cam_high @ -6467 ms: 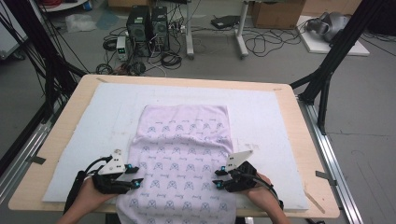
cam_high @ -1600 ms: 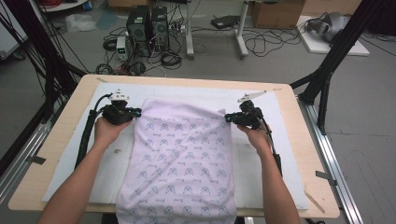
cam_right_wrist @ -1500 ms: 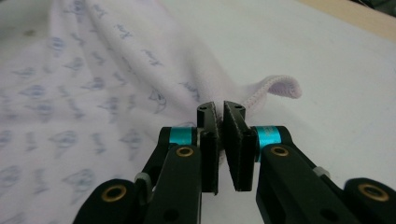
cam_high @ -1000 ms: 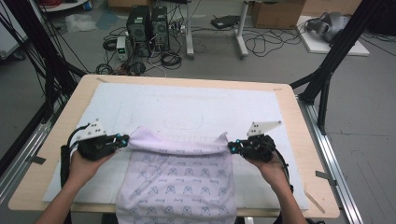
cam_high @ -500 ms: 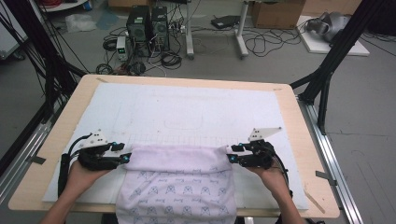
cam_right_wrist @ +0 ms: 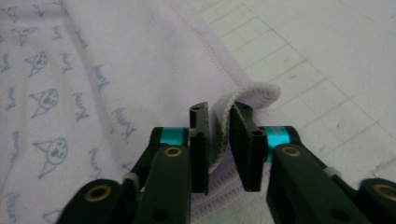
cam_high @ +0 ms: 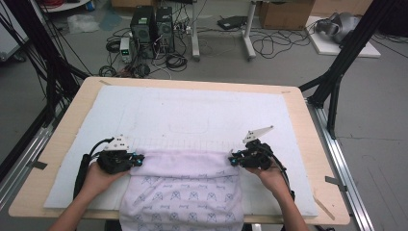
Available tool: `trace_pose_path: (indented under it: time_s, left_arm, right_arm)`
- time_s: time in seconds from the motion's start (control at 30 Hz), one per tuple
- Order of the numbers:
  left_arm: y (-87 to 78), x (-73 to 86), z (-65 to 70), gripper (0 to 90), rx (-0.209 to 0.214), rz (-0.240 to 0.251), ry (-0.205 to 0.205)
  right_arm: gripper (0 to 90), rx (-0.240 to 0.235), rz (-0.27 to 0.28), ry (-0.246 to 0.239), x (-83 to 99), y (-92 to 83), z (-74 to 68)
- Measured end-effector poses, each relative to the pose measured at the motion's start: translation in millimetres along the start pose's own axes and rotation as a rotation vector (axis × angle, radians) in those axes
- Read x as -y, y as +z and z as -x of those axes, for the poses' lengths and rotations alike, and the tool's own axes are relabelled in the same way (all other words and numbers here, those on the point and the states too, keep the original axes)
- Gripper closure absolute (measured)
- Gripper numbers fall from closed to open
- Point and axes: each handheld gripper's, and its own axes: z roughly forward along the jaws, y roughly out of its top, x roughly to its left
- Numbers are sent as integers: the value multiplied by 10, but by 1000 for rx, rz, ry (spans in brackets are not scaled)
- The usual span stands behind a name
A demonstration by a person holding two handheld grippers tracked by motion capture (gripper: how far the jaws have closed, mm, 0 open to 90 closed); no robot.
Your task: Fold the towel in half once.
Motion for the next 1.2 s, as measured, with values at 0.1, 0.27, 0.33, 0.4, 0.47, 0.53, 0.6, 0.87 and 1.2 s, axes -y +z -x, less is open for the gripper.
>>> trace_pose_path:
  time_s: [0.1, 0.27, 0.33, 0.4, 0.47, 0.53, 0.6, 0.87, 1.2]
  left_arm:
    - [-48, 4, 3, 849, -1, 9, 0]
    - [-57, 46, -31, 583, -50, -12, -33]
    - [-39, 70, -38, 597, -46, -14, -36]
    - [-39, 71, -21, 680, -50, -5, -21]
    - [-62, 48, -4, 796, -47, 3, -6]
    - [-103, 19, 19, 866, -51, 16, 5]
    - [-168, -10, 43, 869, -51, 42, 6]
    - [-644, 40, 327, 876, -12, 166, 37]
    - [-862, 251, 513, 628, 41, 153, 59]
  right_arm:
    - [849, -3, 38, -39, -16, -76, -66]
    - [852, -14, 64, -25, 60, -146, -75]
    - [849, -17, 63, -17, 84, -146, -65]
    - [846, -14, 62, -15, 108, -144, -58]
    - [846, -15, 67, -11, 121, -136, -54]
    - [847, -17, 81, -14, 113, -154, -67]
    - [848, -20, 90, -18, 110, -172, -72]
    - [862, -29, 178, -75, 157, -481, -309]
    - [705, -83, 216, -63, 537, -810, -559]
